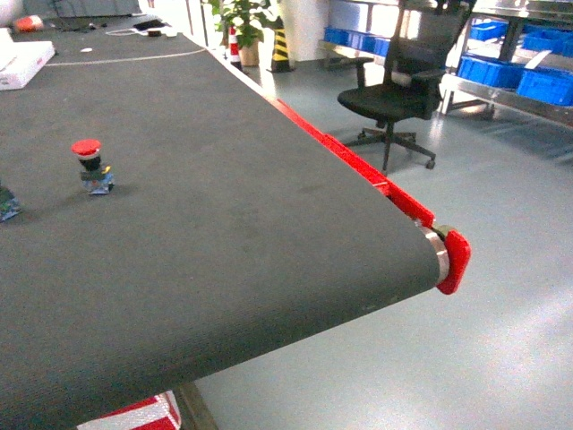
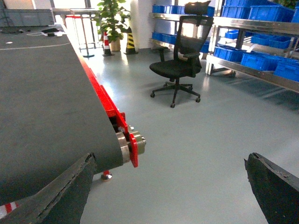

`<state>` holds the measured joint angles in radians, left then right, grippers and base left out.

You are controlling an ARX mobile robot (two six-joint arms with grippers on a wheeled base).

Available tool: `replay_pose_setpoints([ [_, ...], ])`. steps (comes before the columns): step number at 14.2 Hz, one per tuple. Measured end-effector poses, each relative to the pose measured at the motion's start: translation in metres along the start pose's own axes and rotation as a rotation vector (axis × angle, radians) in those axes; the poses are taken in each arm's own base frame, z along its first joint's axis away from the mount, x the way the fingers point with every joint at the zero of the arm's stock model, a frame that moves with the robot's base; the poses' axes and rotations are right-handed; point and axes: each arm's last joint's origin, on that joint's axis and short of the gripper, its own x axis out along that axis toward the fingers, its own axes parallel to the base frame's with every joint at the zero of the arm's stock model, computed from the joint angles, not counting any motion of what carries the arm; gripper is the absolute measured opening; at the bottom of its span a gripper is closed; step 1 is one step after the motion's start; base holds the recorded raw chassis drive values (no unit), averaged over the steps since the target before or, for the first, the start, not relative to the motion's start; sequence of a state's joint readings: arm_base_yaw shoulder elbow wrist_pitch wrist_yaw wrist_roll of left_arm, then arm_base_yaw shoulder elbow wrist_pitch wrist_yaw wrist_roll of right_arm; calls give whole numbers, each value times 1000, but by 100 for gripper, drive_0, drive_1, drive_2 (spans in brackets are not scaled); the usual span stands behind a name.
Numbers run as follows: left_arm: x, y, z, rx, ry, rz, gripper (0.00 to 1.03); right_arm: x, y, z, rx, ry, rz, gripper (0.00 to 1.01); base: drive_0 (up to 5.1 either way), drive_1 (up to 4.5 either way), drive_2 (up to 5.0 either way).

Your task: Pick blue part to blue bin on bottom shelf

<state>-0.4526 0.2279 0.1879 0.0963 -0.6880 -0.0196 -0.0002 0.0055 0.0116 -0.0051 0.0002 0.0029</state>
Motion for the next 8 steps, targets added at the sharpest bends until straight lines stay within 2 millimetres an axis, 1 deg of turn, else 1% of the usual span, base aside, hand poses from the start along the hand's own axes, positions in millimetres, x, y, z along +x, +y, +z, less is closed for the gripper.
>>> replay_pose_setpoints([
  [8,0,0,0,0,0,0,43,0,0,0,0,0,0,98,-160,-160,-160],
])
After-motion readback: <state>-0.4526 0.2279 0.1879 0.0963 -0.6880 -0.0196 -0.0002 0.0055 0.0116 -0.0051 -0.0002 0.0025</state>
